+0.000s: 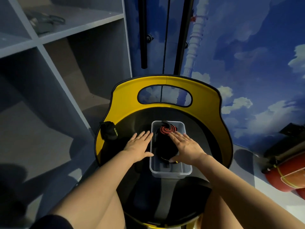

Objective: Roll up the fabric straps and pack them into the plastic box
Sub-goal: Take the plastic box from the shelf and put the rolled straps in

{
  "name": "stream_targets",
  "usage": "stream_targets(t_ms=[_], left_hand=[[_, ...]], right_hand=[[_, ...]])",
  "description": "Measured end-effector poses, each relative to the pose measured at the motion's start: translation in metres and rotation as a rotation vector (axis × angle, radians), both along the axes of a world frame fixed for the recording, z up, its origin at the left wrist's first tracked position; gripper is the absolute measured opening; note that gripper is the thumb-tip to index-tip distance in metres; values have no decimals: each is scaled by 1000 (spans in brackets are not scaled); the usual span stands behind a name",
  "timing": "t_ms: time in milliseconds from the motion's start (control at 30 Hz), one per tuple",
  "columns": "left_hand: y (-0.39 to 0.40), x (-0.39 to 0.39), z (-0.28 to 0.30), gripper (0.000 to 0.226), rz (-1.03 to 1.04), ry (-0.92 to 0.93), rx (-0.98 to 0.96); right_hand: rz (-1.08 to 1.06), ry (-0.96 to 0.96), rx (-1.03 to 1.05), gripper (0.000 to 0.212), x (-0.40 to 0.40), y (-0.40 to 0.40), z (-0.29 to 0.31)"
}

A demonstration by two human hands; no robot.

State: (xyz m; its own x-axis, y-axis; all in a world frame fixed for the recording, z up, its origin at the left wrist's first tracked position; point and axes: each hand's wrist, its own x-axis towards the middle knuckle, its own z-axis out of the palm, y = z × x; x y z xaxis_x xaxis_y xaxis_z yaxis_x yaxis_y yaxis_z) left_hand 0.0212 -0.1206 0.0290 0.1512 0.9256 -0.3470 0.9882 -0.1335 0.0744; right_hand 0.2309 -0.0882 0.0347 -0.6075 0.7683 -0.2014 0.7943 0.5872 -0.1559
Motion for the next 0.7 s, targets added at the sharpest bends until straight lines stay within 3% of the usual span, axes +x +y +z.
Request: stream_targets(t_ms=[267, 700], left_hand=[[-16, -65, 8, 81, 123, 35, 16], [-15, -144, -7, 86, 308, 43, -13]], right_hand=[[92, 72, 21, 94, -68, 5, 7], [178, 26, -143, 98, -185, 31, -21]])
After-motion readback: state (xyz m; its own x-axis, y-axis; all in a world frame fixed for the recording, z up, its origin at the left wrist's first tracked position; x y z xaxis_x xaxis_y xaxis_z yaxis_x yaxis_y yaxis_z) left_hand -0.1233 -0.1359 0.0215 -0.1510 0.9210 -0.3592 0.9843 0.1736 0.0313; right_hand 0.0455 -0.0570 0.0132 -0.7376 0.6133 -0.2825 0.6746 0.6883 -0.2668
